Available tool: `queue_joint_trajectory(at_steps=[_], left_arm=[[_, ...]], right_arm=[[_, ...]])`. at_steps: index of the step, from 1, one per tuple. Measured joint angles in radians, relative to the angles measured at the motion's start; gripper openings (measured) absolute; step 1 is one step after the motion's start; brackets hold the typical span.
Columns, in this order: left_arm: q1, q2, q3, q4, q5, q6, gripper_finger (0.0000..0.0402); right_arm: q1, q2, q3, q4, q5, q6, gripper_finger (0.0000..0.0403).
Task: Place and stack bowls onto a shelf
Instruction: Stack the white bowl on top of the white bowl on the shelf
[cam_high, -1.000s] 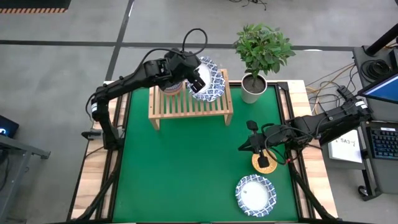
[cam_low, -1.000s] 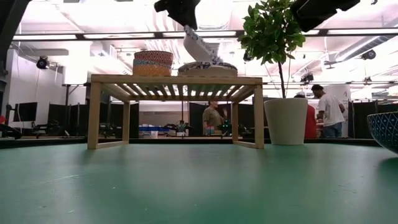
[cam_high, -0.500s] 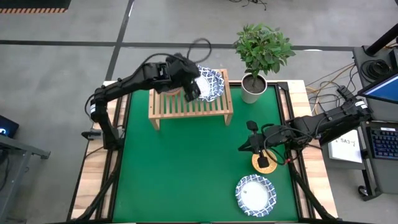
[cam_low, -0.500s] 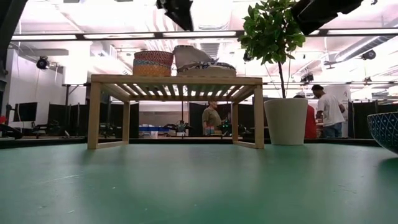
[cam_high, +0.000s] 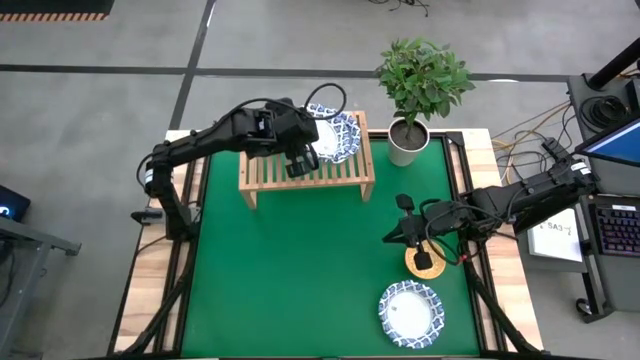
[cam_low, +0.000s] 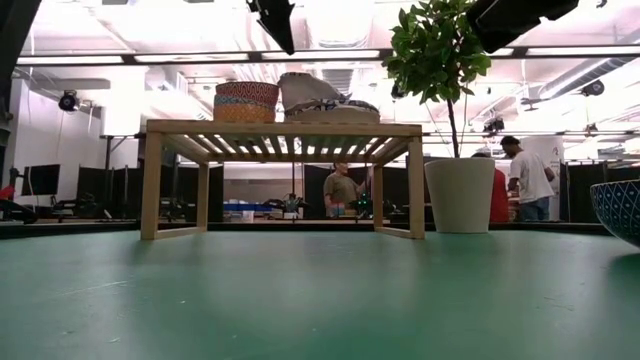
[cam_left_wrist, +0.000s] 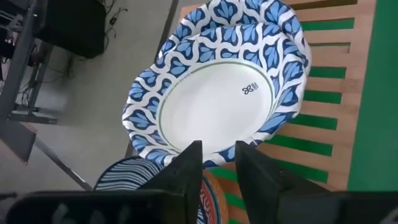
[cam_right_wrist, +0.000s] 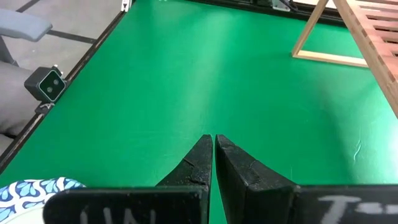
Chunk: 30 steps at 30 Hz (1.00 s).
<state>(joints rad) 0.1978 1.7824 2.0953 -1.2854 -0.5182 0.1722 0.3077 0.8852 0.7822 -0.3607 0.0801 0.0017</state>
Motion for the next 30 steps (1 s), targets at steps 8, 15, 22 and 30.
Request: queue_joint_trajectory(at_steps=[8,15,22,30], left_arm=[[-0.001,-0.001,-0.031,-0.036,0.069,-0.056,0.0066],[0.0,-0.001,-0.138,0.023,0.058,-0.069,0.0065],[0.0,0.0,-0.182,0.068,0.049,-0.069,0.0065],[0.0,0.0,-0.181,0.172,0.046,-0.069,0.0065]], right_arm=[[0.0,0.0,-0.001,0.0,0.0,-0.002,0.0009],[0.0,0.0,-0.002,0.0,0.0,-0.002,0.0009],[0.0,0.0,-0.002,0.0,0.0,-0.002,0.0009],[0.0,0.0,-0.002,0.0,0.0,0.002,0.0009]])
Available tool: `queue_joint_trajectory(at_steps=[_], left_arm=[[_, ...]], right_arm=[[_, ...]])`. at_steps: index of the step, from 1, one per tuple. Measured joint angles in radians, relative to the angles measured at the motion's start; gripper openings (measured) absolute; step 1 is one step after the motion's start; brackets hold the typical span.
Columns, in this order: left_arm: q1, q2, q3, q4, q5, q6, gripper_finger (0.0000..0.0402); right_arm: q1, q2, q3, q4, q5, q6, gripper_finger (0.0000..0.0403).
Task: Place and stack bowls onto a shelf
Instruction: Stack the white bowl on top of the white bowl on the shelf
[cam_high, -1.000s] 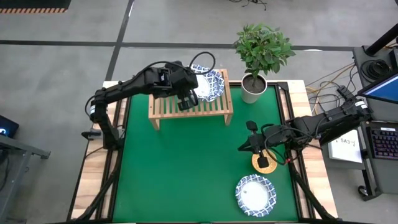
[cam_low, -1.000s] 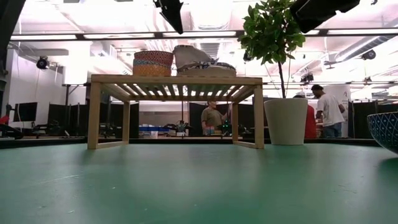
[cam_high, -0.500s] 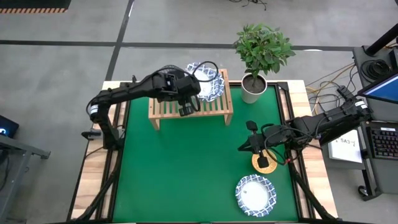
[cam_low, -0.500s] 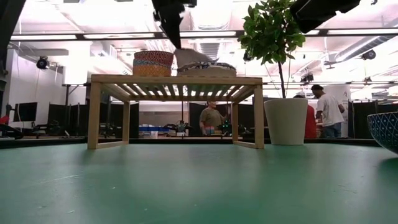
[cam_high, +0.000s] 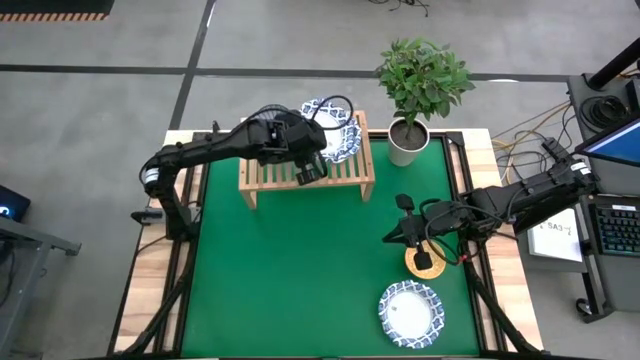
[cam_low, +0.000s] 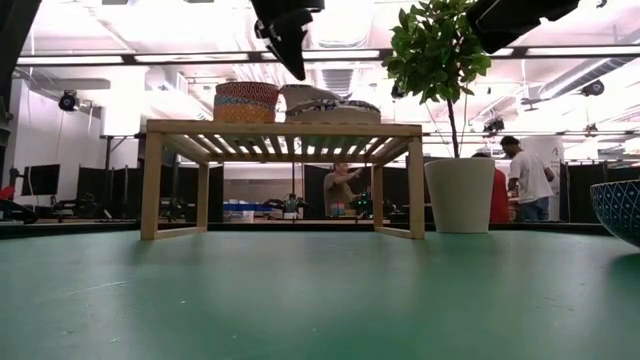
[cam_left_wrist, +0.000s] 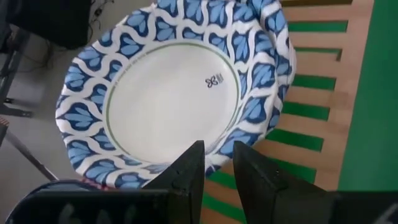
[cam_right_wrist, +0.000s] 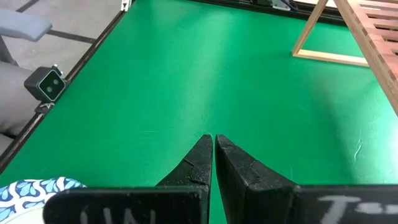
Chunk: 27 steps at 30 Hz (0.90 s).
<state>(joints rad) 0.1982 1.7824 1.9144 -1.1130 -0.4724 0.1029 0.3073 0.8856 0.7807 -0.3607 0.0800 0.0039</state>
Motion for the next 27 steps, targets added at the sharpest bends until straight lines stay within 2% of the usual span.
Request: queue_joint_trajectory(at_steps=[10,17,27], left_arm=[[-0.012,-0.002,0.016,-0.111,0.001,0.078,0.0065],[-0.001,0.01,-0.007,-0.063,-0.061,0.08,0.0065],[-0.002,0.031,-0.008,0.039,-0.061,0.08,0.0065]], right_arm=[[0.0,0.0,0.0,0.0,0.0,-0.004,0.0009],[0.0,0.0,0.0,0.0,0.0,-0.004,0.0009],[0.0,0.0,-0.001,0.001,0.0,-0.004,0.0009]])
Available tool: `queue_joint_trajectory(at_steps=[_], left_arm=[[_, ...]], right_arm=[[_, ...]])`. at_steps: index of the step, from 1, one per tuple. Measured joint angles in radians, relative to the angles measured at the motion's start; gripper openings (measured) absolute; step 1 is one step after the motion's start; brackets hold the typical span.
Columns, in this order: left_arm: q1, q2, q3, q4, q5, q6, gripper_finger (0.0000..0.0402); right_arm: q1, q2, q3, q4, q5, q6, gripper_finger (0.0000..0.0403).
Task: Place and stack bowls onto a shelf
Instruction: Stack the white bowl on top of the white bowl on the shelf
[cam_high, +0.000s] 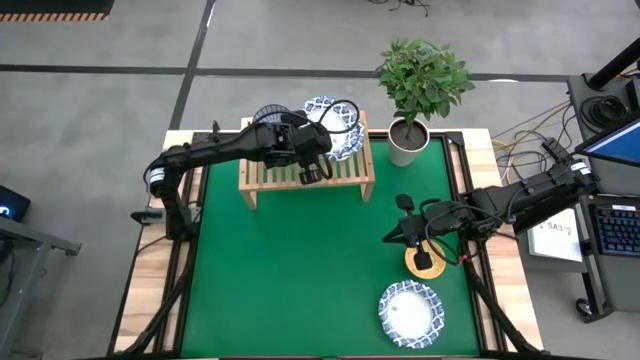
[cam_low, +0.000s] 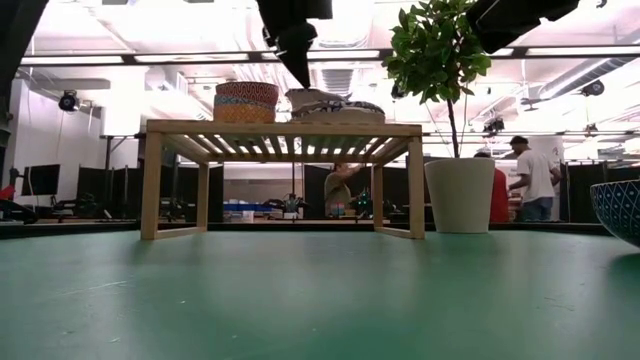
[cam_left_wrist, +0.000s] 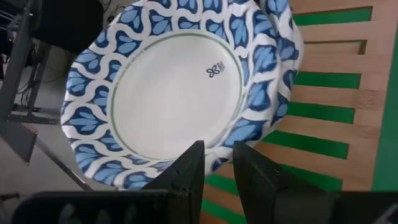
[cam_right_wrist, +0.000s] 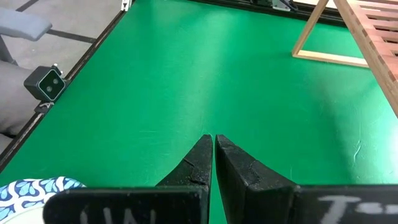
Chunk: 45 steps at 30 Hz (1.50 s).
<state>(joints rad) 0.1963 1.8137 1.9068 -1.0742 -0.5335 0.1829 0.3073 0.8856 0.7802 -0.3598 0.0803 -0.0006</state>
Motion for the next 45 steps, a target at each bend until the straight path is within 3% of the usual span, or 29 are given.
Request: queue_joint_trajectory(at_steps=[4,10,15,22,33,40,45], left_arm=[[-0.013,-0.005,0.015,-0.009,0.001,-0.02,0.0065],[-0.068,-0.078,0.026,-0.009,0.001,-0.064,0.0055],[-0.146,-0.184,-0.053,0.017,0.001,-0.158,0.004],[-0.282,-0.416,-0.418,0.352,0.004,-0.166,0.0038],[-0.38,-0.781,-0.972,0.856,0.0,-0.079,0.0038],[-0.379,-0.964,-1.165,0.967,-0.001,-0.06,0.0038],[-0.379,-1.053,-1.234,0.995,-0.001,-0.05,0.0038]], right_arm=[[0.0,0.0,-0.005,0.007,0.011,0.0,0.0009],[0.0,0.015,-0.007,0.046,0.156,0.015,0.0009],[-0.004,0.057,-0.009,0.099,0.245,0.051,0.0009],[-0.079,0.154,0.025,0.21,0.287,-0.001,0.0009],[-0.276,0.357,0.296,0.208,0.283,-0.163,0.0009],[-0.357,0.49,0.491,0.115,0.28,-0.197,0.0014],[-0.394,0.591,0.613,0.017,0.279,-0.191,0.0064]])
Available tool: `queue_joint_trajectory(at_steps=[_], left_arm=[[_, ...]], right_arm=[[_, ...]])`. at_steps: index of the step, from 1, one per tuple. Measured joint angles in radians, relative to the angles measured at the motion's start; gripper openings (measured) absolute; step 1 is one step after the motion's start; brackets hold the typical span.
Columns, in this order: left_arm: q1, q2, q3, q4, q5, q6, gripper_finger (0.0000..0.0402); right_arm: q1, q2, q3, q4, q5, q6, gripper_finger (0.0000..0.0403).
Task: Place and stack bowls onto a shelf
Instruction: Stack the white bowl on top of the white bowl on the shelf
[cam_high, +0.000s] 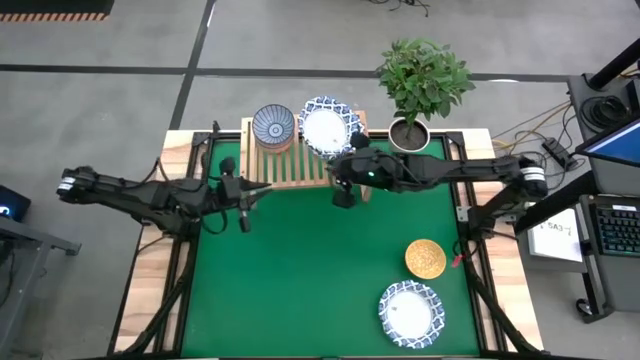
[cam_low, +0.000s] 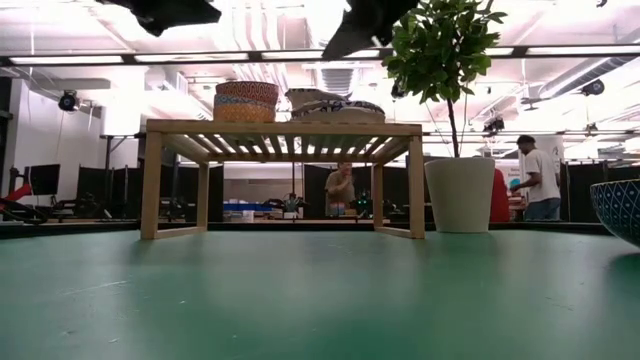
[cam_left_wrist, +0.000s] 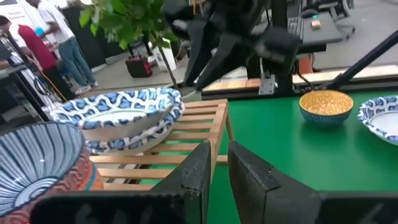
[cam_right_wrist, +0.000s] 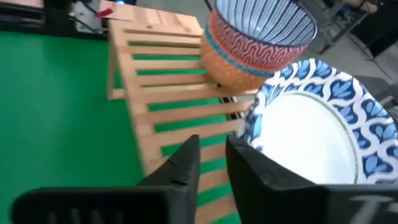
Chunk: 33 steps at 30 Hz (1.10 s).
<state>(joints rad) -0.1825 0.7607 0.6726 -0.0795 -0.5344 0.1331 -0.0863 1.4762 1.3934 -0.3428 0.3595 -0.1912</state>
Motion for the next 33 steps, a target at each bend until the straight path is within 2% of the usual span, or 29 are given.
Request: queue_joint_trajectory(at_steps=[7,13,25,33], left_arm=[[0.0,-0.07,-0.02,0.002,0.001,-0.013,0.0038],[0.0,-0.089,-0.045,-0.006,0.001,0.016,0.0038],[0.0,-0.088,-0.045,-0.003,0.001,0.038,0.0038],[0.0,-0.088,-0.045,-0.002,0.0,0.039,0.0038]], right_arm=[[-0.055,0.106,0.118,-0.022,0.008,-0.006,0.0146],[-0.098,0.151,0.158,-0.018,0.008,0.011,0.0163],[-0.137,0.191,0.156,-0.019,0.0,0.016,0.0126],[-0.137,0.188,0.158,-0.028,0.001,-0.01,0.0023]])
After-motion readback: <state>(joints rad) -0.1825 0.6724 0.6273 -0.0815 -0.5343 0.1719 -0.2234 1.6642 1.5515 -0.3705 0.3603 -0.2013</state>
